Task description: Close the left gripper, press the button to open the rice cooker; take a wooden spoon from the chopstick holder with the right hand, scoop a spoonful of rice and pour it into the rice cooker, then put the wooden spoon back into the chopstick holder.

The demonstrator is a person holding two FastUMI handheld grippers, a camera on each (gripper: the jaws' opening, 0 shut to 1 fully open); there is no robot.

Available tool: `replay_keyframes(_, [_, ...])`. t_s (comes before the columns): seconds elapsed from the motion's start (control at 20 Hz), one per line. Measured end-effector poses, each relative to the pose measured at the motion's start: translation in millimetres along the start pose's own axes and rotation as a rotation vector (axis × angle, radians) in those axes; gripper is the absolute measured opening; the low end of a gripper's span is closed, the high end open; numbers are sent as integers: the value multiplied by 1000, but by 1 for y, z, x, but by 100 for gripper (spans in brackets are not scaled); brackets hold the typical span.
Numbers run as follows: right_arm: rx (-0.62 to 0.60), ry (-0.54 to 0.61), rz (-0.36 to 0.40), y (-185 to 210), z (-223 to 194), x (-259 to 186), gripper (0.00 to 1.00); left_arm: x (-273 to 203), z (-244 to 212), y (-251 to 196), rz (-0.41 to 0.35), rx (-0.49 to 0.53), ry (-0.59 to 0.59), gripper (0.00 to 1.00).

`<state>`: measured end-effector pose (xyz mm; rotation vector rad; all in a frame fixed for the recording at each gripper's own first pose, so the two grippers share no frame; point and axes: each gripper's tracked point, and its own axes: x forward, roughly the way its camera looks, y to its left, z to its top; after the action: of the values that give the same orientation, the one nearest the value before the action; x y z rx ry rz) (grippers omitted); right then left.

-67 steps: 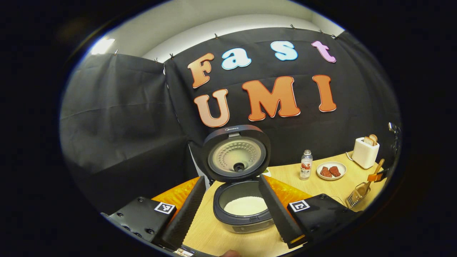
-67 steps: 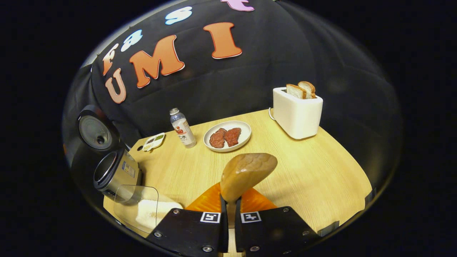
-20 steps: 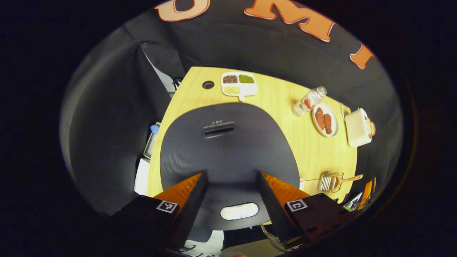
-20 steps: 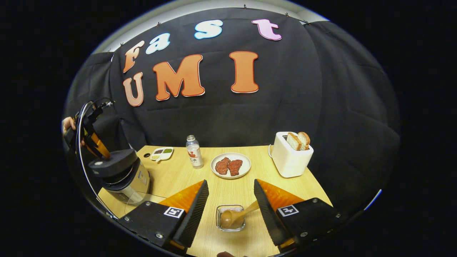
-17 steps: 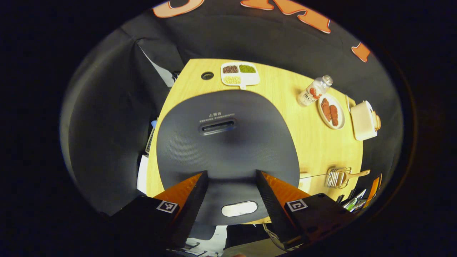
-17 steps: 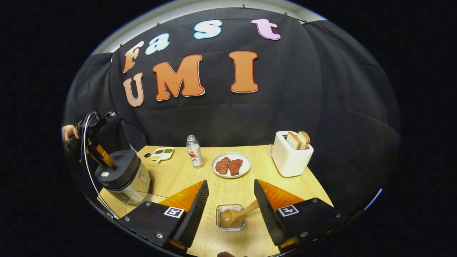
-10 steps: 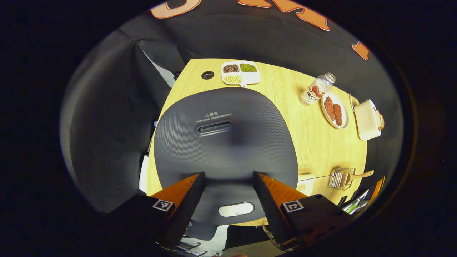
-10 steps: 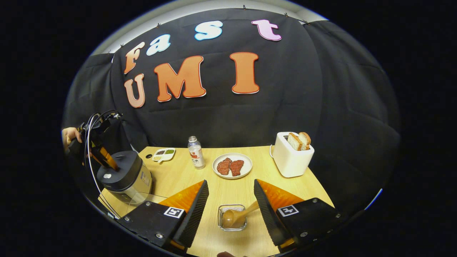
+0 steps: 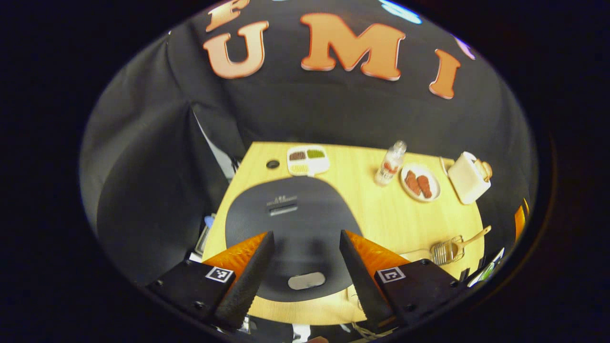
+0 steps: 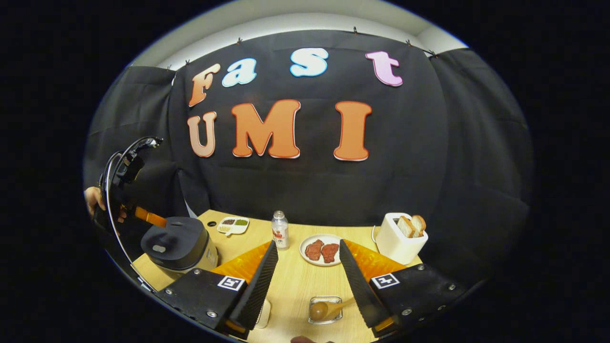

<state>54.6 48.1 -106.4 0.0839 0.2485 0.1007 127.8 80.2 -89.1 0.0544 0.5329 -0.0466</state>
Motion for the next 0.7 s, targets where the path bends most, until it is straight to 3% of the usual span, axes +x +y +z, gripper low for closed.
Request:
replay_keyframes(0.25, [-16,-105,19,20,46,-8,81,-80,49,-43,7,-9,-376,94])
replay_keyframes(0.35, [-33,-134,17,23,59,-10,81,-104,57,-62,-7,38,-506,93])
replay_keyframes(0.55, [-69,-186,13,31,77,-21,82,-147,68,-89,-23,96,-707,94])
replay_keyframes(0.6, [-72,-199,14,33,81,-25,86,-158,72,-97,-40,103,-748,94])
replay_keyframes(0.7, [-78,-219,11,34,86,-30,82,-171,74,-106,-69,118,-808,92])
